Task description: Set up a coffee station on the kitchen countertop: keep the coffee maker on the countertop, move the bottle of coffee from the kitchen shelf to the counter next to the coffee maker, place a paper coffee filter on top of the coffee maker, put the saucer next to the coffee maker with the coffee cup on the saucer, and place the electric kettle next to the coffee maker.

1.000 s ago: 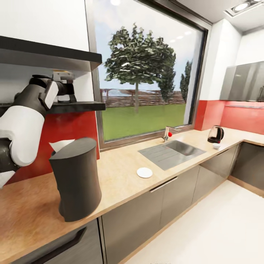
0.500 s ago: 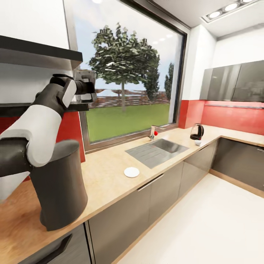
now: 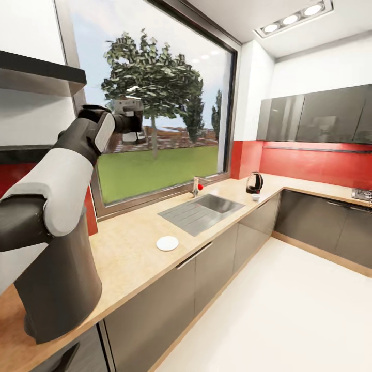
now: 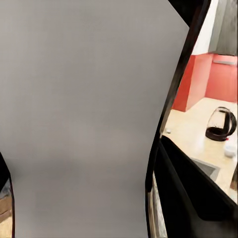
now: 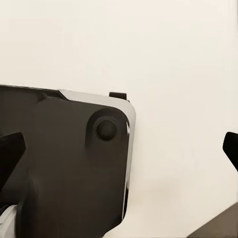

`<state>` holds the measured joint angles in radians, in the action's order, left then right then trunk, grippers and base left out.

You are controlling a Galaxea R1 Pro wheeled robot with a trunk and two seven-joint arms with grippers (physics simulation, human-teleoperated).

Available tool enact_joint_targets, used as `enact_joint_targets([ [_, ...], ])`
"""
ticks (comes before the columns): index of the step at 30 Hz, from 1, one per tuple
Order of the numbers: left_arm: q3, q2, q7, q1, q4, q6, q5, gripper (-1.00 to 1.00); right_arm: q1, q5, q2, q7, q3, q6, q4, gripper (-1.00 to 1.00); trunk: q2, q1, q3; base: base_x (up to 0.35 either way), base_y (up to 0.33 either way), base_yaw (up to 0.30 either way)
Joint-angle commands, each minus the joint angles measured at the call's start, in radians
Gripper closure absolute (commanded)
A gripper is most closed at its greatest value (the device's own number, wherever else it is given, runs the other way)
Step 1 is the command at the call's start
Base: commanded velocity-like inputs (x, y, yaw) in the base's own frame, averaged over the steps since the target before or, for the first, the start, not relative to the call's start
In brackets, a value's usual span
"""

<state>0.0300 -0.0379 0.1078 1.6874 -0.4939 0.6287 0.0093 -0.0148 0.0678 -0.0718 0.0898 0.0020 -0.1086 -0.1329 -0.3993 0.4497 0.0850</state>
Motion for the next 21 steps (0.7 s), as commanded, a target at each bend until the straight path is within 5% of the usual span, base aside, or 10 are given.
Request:
enact_joint_targets([
  [1, 0.003, -0.004, 0.012, -0.001, -0.002, 0.005, -0.005, 1.00, -0.001, 0.007, 0.000, 0.002, 0.000, -0.003, 0.001, -1.00, -0.001, 0.000, 0.000, 0.000, 0.000, -0.258],
  [8, 0.002, -0.043, 0.074, -0.032, 0.000, -0.001, -0.006, 1.00, -0.001, 0.005, 0.000, 0.003, 0.000, -0.005, -0.004, -1.00, -0.001, 0.000, 0.000, 0.000, 0.000, -0.217],
  [12, -0.002, -0.071, 0.086, -0.128, -0.002, -0.017, -0.008, 1.00, -0.001, 0.004, -0.001, 0.004, 0.000, -0.008, -0.013, -1.00, -0.001, 0.000, 0.000, 0.000, 0.000, -0.027],
  [15, -0.005, -0.086, 0.083, -0.202, -0.018, -0.089, -0.016, 1.00, -0.001, 0.004, -0.001, 0.002, -0.001, -0.010, -0.026, -1.00, -0.001, 0.000, 0.000, 0.000, 0.000, -0.004],
  [21, -0.092, -0.106, 0.082, -0.336, -0.068, -0.158, -0.021, 1.00, -0.001, 0.003, 0.001, 0.001, -0.003, -0.010, -0.033, -1.00, -0.001, 0.000, 0.000, 0.000, 0.000, 0.000],
])
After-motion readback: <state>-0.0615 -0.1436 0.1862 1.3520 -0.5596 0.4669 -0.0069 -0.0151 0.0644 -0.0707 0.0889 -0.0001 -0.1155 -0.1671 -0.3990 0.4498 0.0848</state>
